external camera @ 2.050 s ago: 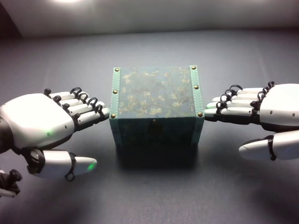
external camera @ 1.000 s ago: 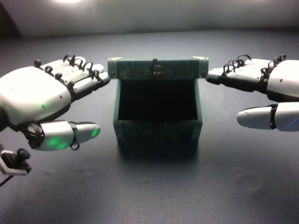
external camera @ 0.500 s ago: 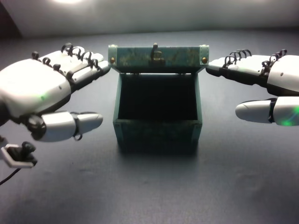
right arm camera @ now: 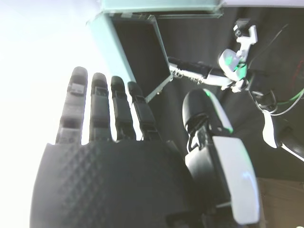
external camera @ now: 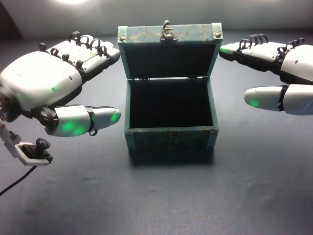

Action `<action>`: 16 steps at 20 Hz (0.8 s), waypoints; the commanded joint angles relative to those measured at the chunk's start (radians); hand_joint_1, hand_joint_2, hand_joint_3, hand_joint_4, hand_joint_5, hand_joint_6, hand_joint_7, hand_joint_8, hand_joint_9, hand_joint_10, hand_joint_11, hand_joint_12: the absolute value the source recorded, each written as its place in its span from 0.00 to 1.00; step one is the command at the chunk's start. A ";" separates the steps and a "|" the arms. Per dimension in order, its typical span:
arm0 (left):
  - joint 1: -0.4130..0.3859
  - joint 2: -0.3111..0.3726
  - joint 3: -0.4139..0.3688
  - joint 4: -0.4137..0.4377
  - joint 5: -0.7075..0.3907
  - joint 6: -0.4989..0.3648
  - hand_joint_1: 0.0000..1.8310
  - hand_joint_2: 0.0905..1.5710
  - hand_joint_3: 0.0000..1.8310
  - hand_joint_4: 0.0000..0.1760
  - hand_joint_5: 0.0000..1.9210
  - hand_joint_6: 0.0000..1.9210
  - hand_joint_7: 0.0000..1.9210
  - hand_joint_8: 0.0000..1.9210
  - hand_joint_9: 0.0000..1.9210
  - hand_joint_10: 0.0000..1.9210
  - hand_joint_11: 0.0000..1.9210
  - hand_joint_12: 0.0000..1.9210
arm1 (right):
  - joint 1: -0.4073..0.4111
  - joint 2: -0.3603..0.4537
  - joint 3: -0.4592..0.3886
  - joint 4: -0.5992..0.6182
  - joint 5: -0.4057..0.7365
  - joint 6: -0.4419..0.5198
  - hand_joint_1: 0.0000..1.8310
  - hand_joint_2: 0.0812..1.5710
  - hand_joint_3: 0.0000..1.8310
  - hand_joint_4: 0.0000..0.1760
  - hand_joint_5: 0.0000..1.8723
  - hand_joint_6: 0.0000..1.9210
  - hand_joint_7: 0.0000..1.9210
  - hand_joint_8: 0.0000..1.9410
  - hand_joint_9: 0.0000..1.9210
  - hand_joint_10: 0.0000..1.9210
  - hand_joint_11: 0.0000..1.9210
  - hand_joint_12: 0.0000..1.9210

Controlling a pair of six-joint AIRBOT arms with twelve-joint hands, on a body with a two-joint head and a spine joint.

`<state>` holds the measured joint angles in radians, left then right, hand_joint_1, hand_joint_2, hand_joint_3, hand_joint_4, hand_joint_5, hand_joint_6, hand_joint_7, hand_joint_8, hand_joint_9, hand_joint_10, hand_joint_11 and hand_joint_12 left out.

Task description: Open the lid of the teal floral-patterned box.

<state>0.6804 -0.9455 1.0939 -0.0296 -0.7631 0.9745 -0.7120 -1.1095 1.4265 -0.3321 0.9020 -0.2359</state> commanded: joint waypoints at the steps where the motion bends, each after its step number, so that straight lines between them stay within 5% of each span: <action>1: -0.017 -0.010 0.002 0.017 -0.144 0.004 0.07 0.81 0.01 0.00 0.00 0.00 0.00 0.00 0.00 0.00 0.00 0.00 | 0.021 -0.006 0.005 0.048 0.143 0.005 0.00 0.90 0.00 0.00 0.00 0.00 0.01 0.00 0.03 0.00 0.05 0.03; 4: -0.030 -0.023 0.022 0.003 -0.132 0.008 0.05 0.81 0.00 0.00 0.00 0.00 0.00 0.00 0.00 0.00 0.00 0.00 | 0.025 -0.024 0.027 0.069 0.142 0.005 0.00 0.91 0.00 0.11 0.00 0.00 0.00 0.00 0.01 0.00 0.04 0.04; 5: -0.036 -0.028 0.029 -0.001 -0.124 0.012 0.06 0.81 0.00 0.00 0.00 0.00 0.00 0.00 0.00 0.00 0.00 0.00 | 0.028 -0.029 0.033 0.073 0.141 0.005 0.00 0.91 0.00 0.06 0.00 0.00 0.00 0.00 0.02 0.00 0.05 0.04; 6: -0.045 -0.036 0.038 -0.004 -0.116 0.014 0.01 0.76 0.00 0.00 0.00 0.00 0.00 0.00 0.00 0.00 0.00 0.00 | 0.033 -0.034 0.040 0.077 0.138 0.005 0.01 0.93 0.00 0.02 0.01 0.00 0.01 0.00 0.02 0.00 0.00 0.18; 10: -0.074 -0.065 0.071 -0.014 -0.089 0.021 0.02 0.72 0.00 0.00 0.00 0.00 0.00 0.00 0.00 0.00 0.00 0.00 | 0.058 -0.051 0.060 0.078 0.121 0.005 0.03 0.92 0.00 0.00 0.01 0.00 0.00 0.00 0.01 0.00 0.00 0.10; 12: -0.076 -0.070 0.077 -0.021 -0.085 0.023 0.10 0.71 0.00 0.00 0.00 0.00 0.00 0.00 0.00 0.00 0.00 0.00 | 0.060 -0.053 0.062 0.078 0.121 0.005 0.00 0.92 0.00 0.00 0.02 0.00 0.03 0.00 0.03 0.00 0.00 0.14; 14: -0.073 -0.069 0.078 -0.034 -0.088 0.030 0.07 0.72 0.00 0.00 0.00 0.00 0.00 0.00 0.00 0.00 0.00 0.00 | 0.061 -0.052 0.063 0.078 0.121 0.005 0.00 0.92 0.00 0.00 0.02 0.00 0.02 0.00 0.02 0.00 0.00 0.12; 16: -0.061 -0.058 0.077 -0.060 -0.105 0.036 0.13 0.80 0.01 0.00 0.00 0.00 0.00 0.00 0.00 0.00 0.00 0.00 | 0.061 -0.042 0.062 0.078 0.116 0.005 0.00 0.91 0.00 0.00 0.02 0.00 0.02 0.00 0.03 0.00 0.00 0.15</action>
<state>0.6273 -1.0119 1.1713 -0.0891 -0.7357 1.0092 -0.6647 -1.1584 1.4872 -0.2893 0.9005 -0.2375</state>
